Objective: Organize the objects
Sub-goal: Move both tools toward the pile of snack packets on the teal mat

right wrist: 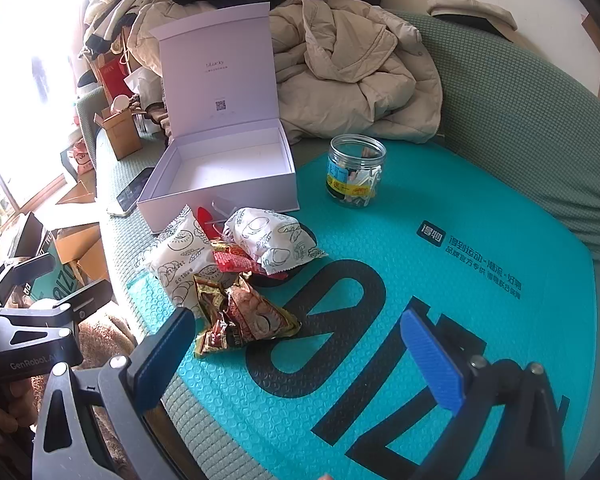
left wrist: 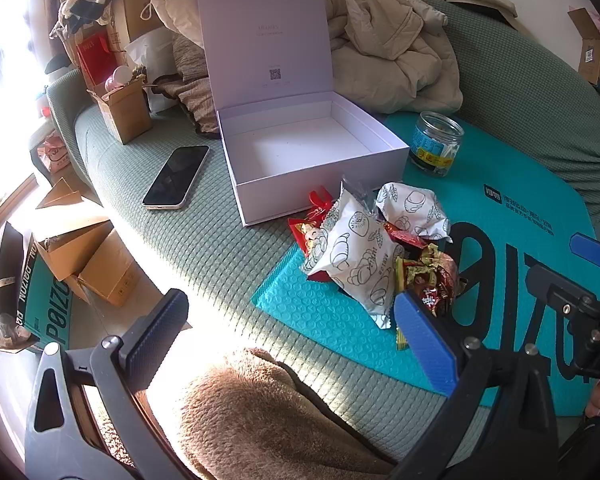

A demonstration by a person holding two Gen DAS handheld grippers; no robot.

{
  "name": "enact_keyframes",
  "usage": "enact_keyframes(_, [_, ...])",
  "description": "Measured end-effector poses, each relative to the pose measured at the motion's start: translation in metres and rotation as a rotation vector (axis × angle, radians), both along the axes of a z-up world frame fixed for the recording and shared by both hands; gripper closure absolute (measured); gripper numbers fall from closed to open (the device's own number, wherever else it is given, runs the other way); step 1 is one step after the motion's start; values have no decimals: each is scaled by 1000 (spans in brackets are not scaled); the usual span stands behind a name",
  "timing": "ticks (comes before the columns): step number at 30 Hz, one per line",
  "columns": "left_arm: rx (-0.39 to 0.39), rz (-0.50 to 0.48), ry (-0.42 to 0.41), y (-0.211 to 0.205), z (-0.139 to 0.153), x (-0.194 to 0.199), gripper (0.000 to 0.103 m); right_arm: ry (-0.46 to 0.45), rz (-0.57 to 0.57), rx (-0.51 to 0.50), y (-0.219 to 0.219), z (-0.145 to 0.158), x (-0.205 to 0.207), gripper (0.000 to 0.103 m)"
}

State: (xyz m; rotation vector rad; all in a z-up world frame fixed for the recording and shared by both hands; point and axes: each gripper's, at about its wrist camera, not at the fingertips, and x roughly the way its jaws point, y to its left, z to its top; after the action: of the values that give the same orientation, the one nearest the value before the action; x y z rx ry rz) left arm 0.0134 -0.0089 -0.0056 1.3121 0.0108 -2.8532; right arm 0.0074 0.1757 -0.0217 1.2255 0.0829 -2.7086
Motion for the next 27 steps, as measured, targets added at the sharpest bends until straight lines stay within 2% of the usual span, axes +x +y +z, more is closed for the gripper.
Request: enact_keyframes(27, [-3,2,-7,1,0,2,0,-5,2,3,0,-2,0,0])
